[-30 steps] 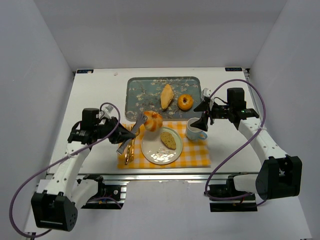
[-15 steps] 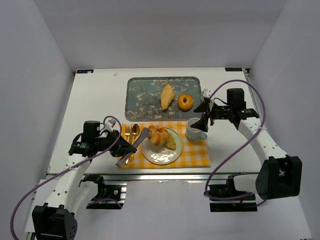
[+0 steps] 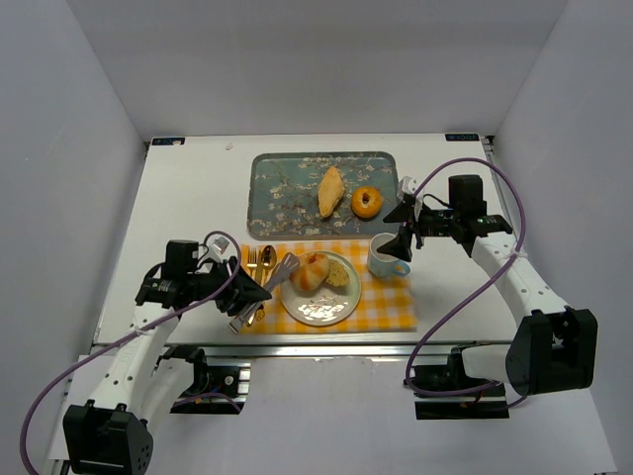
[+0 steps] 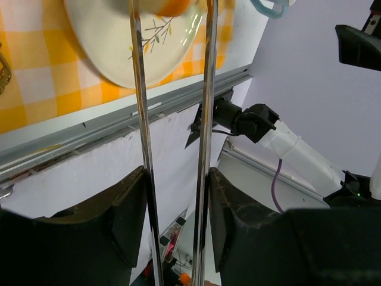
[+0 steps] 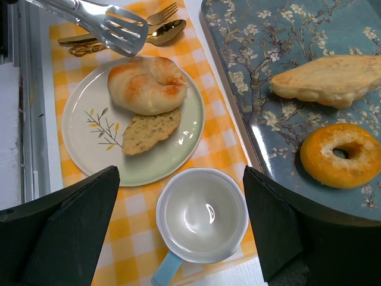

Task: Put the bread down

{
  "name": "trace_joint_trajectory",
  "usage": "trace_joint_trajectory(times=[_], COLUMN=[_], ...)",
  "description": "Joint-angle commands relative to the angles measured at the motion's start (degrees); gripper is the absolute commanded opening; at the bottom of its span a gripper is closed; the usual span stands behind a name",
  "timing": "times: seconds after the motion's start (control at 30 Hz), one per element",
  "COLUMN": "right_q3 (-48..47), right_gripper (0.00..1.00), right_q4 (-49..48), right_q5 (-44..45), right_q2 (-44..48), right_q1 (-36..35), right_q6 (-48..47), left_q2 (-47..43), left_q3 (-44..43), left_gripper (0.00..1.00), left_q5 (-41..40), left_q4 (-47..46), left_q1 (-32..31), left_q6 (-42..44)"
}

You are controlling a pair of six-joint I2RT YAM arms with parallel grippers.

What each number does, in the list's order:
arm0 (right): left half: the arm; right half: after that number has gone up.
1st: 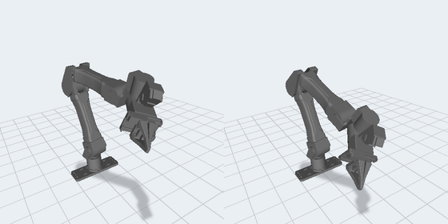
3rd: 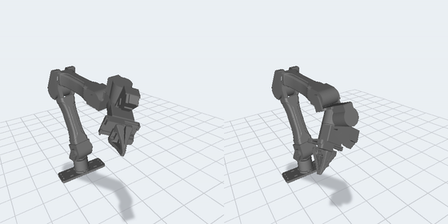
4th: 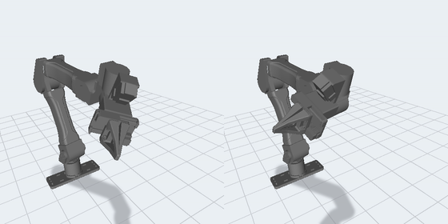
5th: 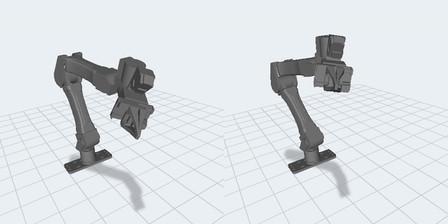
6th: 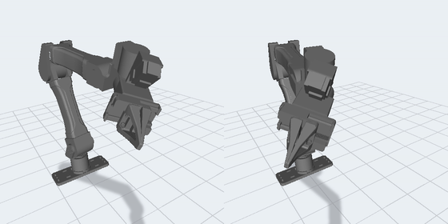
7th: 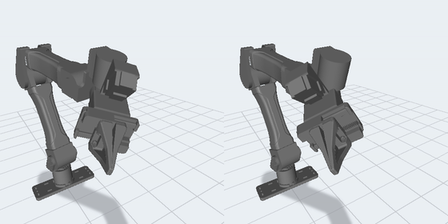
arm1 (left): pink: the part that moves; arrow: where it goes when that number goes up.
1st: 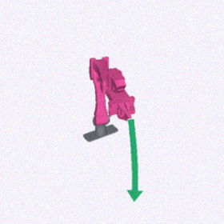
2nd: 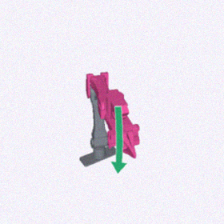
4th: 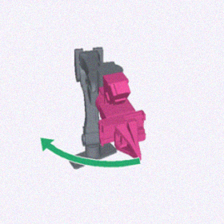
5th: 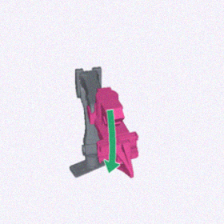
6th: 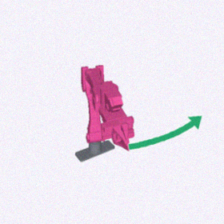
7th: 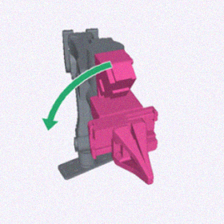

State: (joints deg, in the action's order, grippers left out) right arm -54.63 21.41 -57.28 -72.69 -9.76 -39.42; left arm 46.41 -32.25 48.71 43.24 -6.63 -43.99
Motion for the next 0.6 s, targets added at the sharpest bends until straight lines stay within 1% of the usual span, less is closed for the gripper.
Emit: trace_joint_trajectory(times=[0.0,0.13,0.2,0.23,0.3,0.33,0.47,0.53,0.57], right_q3=[-1.27,-1.35,-1.35,-1.35,-1.35,-1.27,-1.09,-1.35,-1.53], right_gripper=[0.89,0.89,0.89,0.89,0.89,0.89,0.89,0.89,0.89], right_q4=[1.09,1.44,1.35,1.27,1.27,1.09,0.74,0.91,1.18], right_q5=[-1.61,-1.61,-1.61,-1.61,-1.7,-1.79,-2.4,-2.05,-1.88], right_q2=[0.88,0.79,0.97,1.05,0.97,0.97,1.05,1.14,1.23], right_q1=[0.0,0.0,0.09,0.09,0.09,0.0,-0.08,-0.08,0.0], right_q6=[-1.01,-1.27,-1.27,-1.27,-1.19,-1.19,-0.75,-1.01,-1.79], left_q2=[0.52,2.45,3.51,3.86,4.91,5.52,10.35,15.62,17.73], left_q3=[-4.92,-9.58,-12.39,-13.36,-16.43,-17.49,-21.97,-23.73,-24.87], left_gripper=[0.53,0.5,0.47,0.44,0.37,0.34,0.3,0.28,0.26], left_q5=[-1.5,-7.11,-9.93,-12.82,-16.87,-21.16,-28.12,-31.99,-37.84], left_q4=[1.49,5.09,7.2,7.9,8.26,7.65,1.77,-0.08,-0.18], left_q1=[0.13,0.13,0.13,0.13,0.13,0.13,0.13,0.22,0.22], left_q6=[2.32,5.22,6.01,6.19,6.54,6.63,8.12,11.45,14.34])
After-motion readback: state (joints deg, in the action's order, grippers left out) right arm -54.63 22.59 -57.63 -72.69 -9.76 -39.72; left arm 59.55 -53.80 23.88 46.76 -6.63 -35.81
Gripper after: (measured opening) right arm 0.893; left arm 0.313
